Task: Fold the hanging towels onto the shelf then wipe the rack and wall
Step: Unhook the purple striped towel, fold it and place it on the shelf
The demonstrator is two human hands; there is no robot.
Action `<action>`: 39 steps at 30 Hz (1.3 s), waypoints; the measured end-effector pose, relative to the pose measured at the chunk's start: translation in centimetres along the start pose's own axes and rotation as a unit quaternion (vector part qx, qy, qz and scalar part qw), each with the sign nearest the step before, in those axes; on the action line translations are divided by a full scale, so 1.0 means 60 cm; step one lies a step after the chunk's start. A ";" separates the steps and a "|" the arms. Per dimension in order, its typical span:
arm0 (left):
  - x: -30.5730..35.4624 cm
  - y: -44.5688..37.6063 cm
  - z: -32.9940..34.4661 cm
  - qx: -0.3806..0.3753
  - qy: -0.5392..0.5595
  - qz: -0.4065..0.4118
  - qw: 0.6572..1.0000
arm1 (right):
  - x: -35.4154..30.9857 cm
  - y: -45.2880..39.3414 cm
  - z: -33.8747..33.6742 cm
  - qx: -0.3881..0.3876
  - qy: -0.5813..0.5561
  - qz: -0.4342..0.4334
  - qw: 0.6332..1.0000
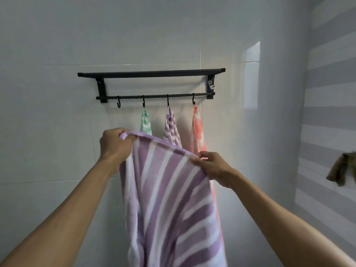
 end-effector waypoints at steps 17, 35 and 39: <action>0.001 0.057 0.084 -0.117 -0.029 0.030 0.992 | -0.095 -0.002 0.032 -0.072 0.144 -0.104 0.982; -0.027 0.116 0.181 -0.299 0.117 -0.011 0.947 | -0.127 -0.009 0.047 -0.061 -0.032 -0.069 0.995; -0.040 0.089 0.137 -0.213 0.097 -0.018 0.972 | -0.085 0.005 0.048 -0.139 -0.053 0.006 0.989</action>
Point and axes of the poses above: each hand's wrist, its own y-axis away from the middle knuckle, its own z-axis out of the palm, x = y × z, the point moved 9 cm from there along -y, towards the middle knuckle, and after that the axes turned 13 degrees about y, right-handed, at the moved point
